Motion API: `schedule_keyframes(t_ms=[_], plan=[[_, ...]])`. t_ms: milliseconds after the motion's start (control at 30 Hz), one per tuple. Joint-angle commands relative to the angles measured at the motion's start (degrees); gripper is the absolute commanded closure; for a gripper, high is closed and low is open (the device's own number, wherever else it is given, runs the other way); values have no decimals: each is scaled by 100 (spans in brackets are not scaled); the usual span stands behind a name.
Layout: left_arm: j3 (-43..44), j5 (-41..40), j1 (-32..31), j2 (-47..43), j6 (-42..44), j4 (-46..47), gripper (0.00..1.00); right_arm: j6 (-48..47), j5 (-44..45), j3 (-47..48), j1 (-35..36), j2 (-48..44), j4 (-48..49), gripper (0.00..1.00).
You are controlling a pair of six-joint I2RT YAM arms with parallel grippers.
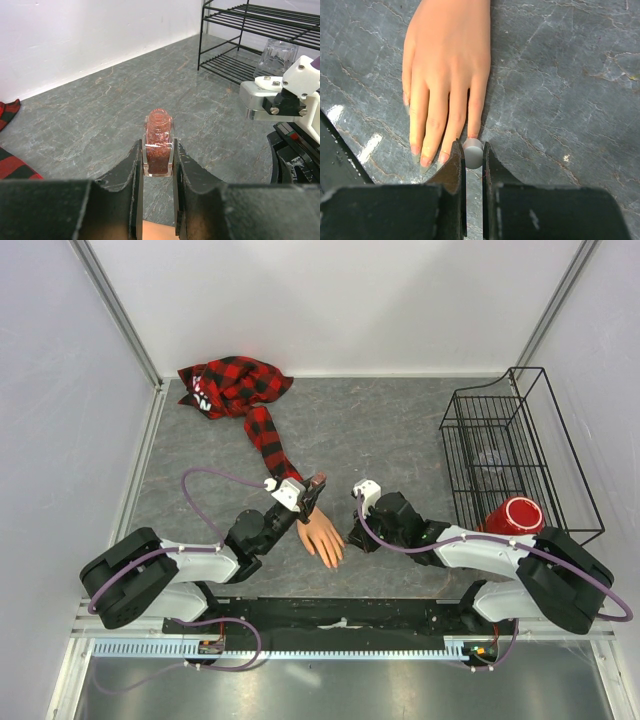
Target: Paint the nails
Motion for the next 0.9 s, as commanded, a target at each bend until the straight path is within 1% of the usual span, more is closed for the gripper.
schedule_keyframes(t_ms=[0,200,633,867], plan=[[73,-138,-34,33,270,526,98,-16,-225,64,5,-10,297,100],[82,-138,-34,41,261,526,98,2,-330,20,5,-27,341,100],[90,-130,-34,50,261,509,98,28,-128,2,-4,-1,122,100],[99,-130,-34,68,252,509,98,46,-181,-24,5,-27,95,100]])
